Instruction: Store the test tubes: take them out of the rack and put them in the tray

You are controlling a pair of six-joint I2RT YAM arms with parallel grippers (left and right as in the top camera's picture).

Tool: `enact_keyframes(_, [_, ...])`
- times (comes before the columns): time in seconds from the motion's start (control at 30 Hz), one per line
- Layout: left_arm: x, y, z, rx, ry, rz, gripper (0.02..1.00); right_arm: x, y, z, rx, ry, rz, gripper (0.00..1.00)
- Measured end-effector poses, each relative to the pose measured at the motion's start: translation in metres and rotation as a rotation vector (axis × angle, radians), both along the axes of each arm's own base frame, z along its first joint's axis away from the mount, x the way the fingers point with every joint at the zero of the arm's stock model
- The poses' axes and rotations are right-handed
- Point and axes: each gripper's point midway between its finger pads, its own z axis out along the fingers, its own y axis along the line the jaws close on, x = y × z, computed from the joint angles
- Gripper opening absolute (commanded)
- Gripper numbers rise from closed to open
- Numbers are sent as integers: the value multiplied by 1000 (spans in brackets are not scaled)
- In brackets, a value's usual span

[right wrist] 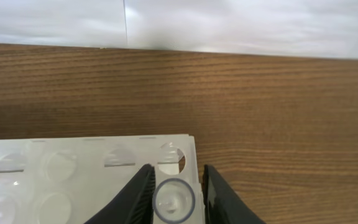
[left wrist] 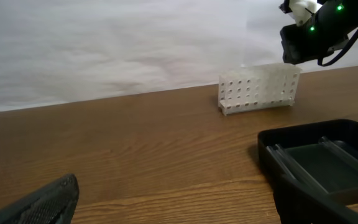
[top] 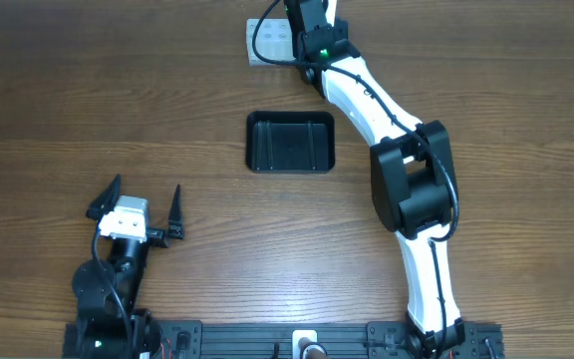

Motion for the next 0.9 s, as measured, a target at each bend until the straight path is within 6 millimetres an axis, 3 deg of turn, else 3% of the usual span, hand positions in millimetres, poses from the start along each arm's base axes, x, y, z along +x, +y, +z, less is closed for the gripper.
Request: enact_keyframes(0.9, [0, 0, 0, 0, 0, 0, 1000, -2, -3, -2, -14, 13, -7, 53])
